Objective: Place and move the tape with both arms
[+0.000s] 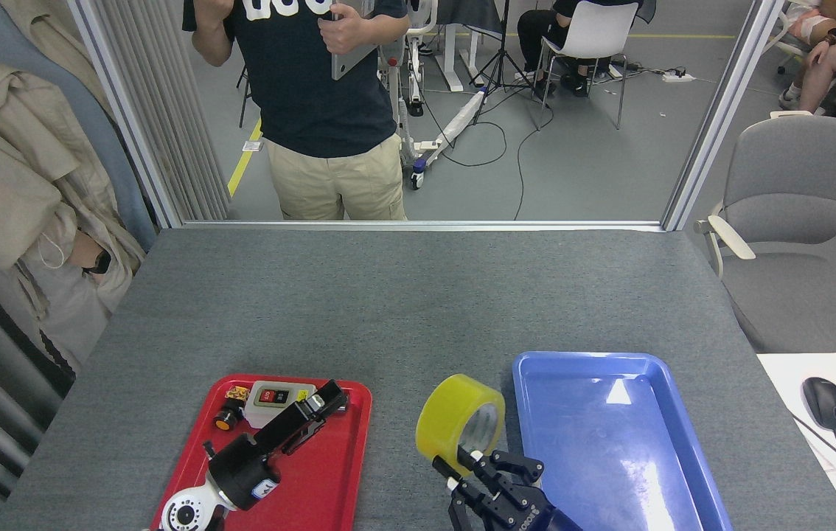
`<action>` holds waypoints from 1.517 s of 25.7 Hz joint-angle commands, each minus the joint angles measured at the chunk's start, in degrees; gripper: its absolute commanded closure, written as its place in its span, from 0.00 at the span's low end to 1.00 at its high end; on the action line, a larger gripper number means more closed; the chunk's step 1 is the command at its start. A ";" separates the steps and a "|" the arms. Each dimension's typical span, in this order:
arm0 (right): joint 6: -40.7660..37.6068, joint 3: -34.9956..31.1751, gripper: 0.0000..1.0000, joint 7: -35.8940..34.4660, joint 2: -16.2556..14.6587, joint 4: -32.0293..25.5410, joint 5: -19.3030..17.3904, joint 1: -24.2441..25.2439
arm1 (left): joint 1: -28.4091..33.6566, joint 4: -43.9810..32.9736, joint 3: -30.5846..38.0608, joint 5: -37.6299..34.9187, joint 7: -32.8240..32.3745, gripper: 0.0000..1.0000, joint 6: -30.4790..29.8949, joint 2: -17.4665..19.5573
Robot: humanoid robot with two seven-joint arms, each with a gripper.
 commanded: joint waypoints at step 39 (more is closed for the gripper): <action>41.24 -7.98 0.00 7.96 -3.30 -0.20 -4.78 -2.13 | 17.26 -28.41 -9.82 -68.56 59.56 0.00 48.85 7.29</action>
